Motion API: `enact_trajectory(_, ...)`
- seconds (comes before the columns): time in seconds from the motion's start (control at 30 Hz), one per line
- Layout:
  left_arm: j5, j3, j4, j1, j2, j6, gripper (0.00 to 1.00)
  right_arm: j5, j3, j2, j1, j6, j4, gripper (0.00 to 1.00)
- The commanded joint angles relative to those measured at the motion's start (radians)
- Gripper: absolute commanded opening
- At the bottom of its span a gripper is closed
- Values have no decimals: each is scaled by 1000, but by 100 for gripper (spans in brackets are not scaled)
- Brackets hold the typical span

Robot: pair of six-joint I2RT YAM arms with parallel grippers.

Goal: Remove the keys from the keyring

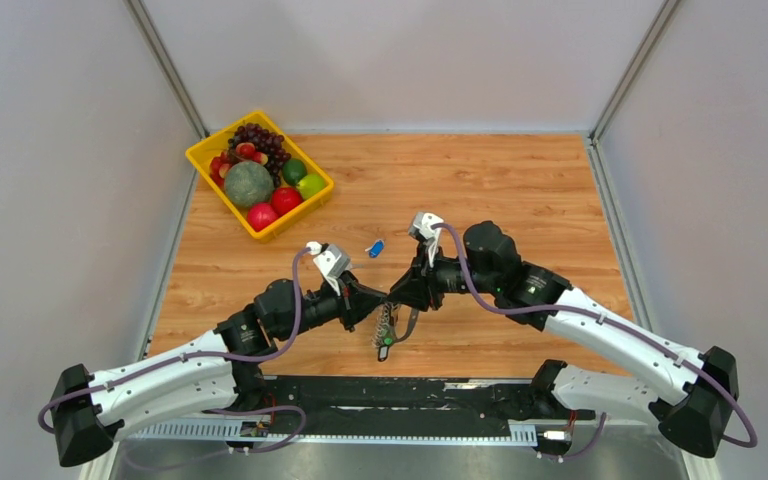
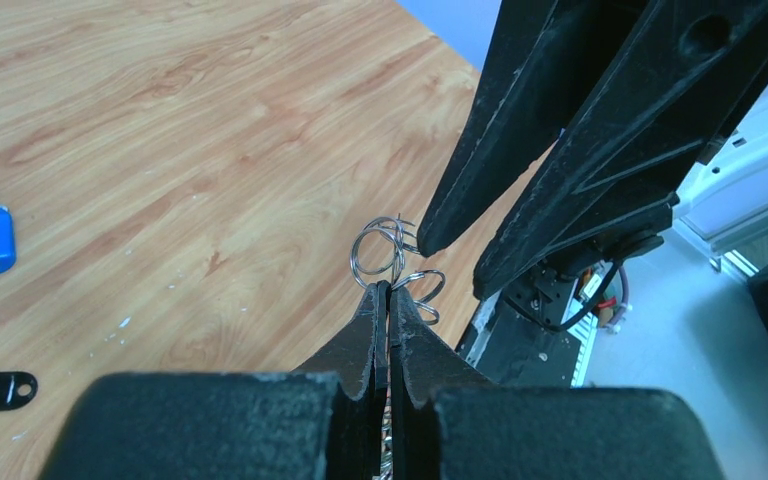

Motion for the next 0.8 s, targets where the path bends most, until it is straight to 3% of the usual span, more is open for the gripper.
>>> enact_trajectory(0.0, 13, 49, 76, 1, -1, -17, 0, -26, 17, 16, 3, 14, 7, 25)
enact_trajectory(0.27, 10, 49, 79, 2, -2, -17, 0, -28, 5, 29, 3, 18, -4, 23)
enact_trajectory(0.43, 9, 48, 79, 2, -5, -14, 0, -31, 7, 32, 4, 14, -12, 1)
enact_trajectory(0.77, 16, 32, 96, 2, -7, 8, 3, -71, 35, 31, 2, 34, -30, 0)
